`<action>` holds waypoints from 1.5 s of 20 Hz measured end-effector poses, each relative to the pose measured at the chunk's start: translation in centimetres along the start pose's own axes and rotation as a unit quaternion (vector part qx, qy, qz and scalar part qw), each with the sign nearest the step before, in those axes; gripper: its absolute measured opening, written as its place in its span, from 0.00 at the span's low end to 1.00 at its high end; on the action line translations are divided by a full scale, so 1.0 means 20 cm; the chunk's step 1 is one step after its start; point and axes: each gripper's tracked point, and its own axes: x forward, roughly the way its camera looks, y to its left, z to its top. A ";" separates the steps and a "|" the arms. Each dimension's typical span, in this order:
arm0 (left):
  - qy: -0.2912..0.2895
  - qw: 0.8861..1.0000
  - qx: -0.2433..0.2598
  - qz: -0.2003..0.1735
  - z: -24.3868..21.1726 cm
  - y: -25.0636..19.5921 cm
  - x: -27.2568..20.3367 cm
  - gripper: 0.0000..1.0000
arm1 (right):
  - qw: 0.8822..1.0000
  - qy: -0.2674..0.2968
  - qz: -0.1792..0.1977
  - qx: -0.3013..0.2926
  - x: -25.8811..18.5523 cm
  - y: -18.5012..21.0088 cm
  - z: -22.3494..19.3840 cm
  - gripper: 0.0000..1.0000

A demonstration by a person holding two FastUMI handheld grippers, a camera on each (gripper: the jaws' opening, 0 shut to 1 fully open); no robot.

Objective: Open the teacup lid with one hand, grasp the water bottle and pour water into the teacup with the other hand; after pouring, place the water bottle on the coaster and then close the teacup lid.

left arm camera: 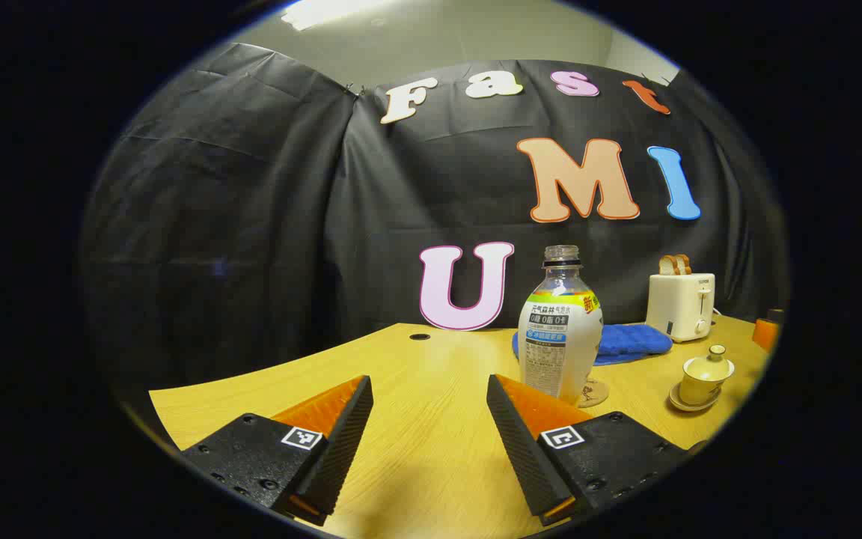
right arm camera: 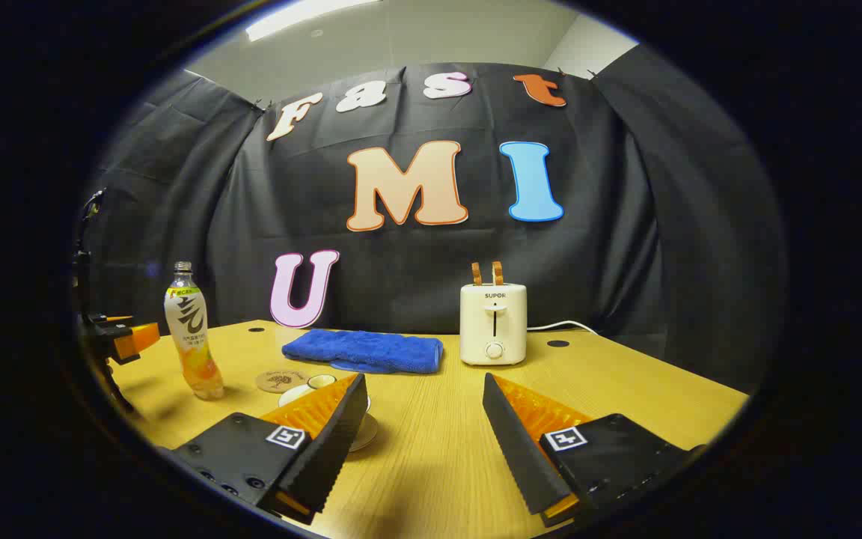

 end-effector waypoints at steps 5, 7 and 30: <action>0.000 1.000 0.000 0.001 -0.01 0.00 0.01 0.90 | 1.000 0.000 0.000 0.000 0.00 0.00 0.00 1.00; 0.000 1.000 0.000 0.003 -0.01 0.00 0.00 0.90 | 1.000 0.000 0.000 0.000 0.00 0.00 0.00 0.99; -0.001 1.000 0.000 0.005 -0.01 0.01 0.00 0.90 | 0.999 0.004 0.052 0.002 0.00 0.11 -0.01 0.94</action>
